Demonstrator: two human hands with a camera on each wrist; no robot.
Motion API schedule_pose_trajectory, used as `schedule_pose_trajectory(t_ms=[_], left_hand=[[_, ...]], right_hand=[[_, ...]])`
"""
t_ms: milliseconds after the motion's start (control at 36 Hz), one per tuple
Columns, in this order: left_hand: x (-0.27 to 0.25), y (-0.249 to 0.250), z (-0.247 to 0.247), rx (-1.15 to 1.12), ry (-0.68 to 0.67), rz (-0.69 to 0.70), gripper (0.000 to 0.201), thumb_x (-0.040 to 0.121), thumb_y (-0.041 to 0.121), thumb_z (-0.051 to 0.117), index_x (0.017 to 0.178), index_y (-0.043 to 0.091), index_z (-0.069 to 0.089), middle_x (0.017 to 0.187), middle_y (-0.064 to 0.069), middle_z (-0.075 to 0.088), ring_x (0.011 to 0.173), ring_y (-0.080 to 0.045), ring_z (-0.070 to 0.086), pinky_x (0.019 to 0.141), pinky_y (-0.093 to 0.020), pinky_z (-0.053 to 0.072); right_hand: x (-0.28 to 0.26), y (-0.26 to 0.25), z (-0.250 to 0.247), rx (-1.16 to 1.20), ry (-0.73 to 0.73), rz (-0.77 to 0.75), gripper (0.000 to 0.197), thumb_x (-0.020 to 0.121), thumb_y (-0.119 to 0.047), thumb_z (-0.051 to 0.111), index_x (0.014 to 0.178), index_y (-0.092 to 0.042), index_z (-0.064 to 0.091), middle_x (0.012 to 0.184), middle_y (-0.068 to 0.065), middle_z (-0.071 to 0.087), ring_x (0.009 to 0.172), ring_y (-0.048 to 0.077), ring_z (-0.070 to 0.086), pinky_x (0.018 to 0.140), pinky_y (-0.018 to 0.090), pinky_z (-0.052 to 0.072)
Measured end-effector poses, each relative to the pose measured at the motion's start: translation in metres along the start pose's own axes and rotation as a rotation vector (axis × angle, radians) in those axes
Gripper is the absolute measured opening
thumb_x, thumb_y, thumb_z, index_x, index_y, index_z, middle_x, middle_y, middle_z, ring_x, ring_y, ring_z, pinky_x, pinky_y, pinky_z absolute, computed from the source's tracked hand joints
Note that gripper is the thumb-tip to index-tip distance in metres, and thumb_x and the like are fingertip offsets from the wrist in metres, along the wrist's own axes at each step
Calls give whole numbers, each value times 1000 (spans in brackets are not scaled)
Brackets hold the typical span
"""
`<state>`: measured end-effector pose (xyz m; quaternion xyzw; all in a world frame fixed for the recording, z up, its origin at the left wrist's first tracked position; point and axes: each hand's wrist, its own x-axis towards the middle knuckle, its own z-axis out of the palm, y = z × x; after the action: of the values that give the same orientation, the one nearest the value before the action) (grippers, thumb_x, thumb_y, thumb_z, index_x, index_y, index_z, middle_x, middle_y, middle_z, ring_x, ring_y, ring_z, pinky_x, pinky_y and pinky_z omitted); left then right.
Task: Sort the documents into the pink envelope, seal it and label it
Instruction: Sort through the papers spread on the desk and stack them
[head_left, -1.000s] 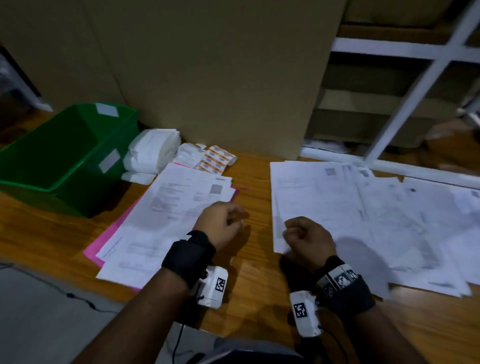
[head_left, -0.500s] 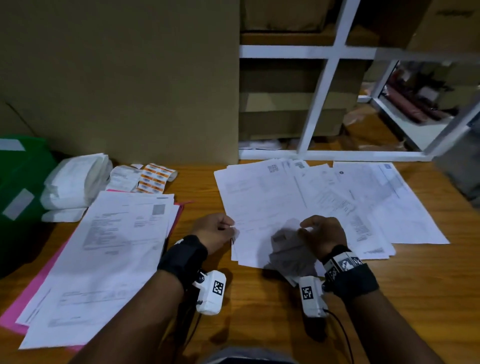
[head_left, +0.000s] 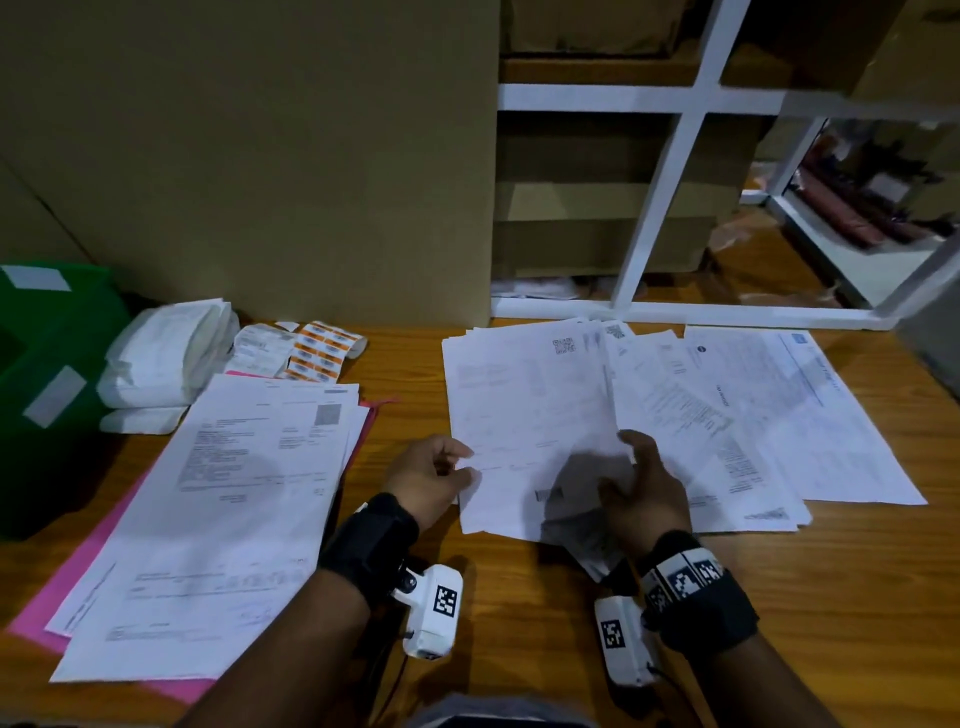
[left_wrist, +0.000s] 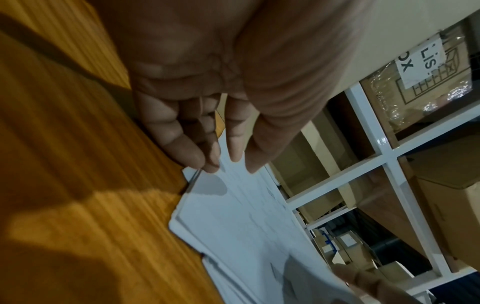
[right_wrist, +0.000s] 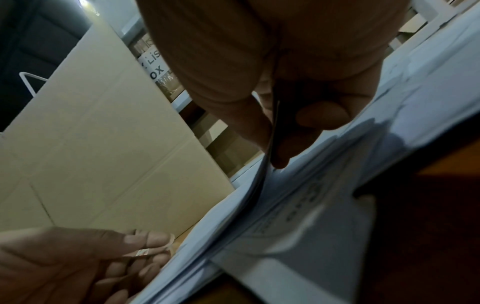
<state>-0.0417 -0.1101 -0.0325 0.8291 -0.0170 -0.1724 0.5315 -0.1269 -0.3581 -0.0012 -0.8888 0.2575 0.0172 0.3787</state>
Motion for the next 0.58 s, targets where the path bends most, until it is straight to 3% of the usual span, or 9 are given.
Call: schedule_pose_trajectory(t_ms=[56,194,278,333,417,500,583], left_hand=[[-2,0,-1,42,21,1,19,87,26,77,103,31,68,115,6,67,107,-13,62,90,-36,57],[-7,3,-1,80,15,17,20,91,24,73,108,29,66,120,9,62,111,-11,59,82,-24,51],[-9,4,-2,125,-12,43,20,90,26,73,108,31,67,113,8,65,107,-11,62,87,-30,55],[-11,5,-2,130,-36,41,18,90,24,72,107,29,67,105,6,68,100,-12,65,88,-33,57],[-16,7,1,121,-72,53,13,93,18,68,104,24,70,96,6,73,92,-7,69,82,-22,54],[-23,9,5,88,-141,62,13,94,15,67,103,22,73,94,6,76,85,0,70,83,-19,55],[-28,10,10,66,-215,69,15,93,13,67,101,20,77,92,3,77,89,-10,72,89,-31,59]], right_hand=[[-5,0,-3,20,-1,13,56,92,-14,59,141,-27,34,103,9,61,103,34,62,84,30,46],[-7,4,-6,-25,-2,43,53,91,-17,59,139,-28,39,116,11,66,102,30,63,86,31,48],[-8,4,-6,-106,9,23,65,89,-21,63,148,-25,35,132,12,56,120,30,54,99,32,41],[-7,5,-5,-156,22,1,65,86,-23,66,146,-21,41,141,12,46,129,30,46,106,32,37],[-8,6,-4,-240,34,-9,53,84,-28,68,134,-23,54,146,8,35,132,30,38,111,34,33],[-9,6,-3,-250,55,-7,44,82,-28,70,125,-25,60,144,6,32,131,30,35,107,30,32],[-9,7,-1,-230,92,-66,37,78,-21,70,115,-25,64,136,7,41,124,27,43,96,23,36]])
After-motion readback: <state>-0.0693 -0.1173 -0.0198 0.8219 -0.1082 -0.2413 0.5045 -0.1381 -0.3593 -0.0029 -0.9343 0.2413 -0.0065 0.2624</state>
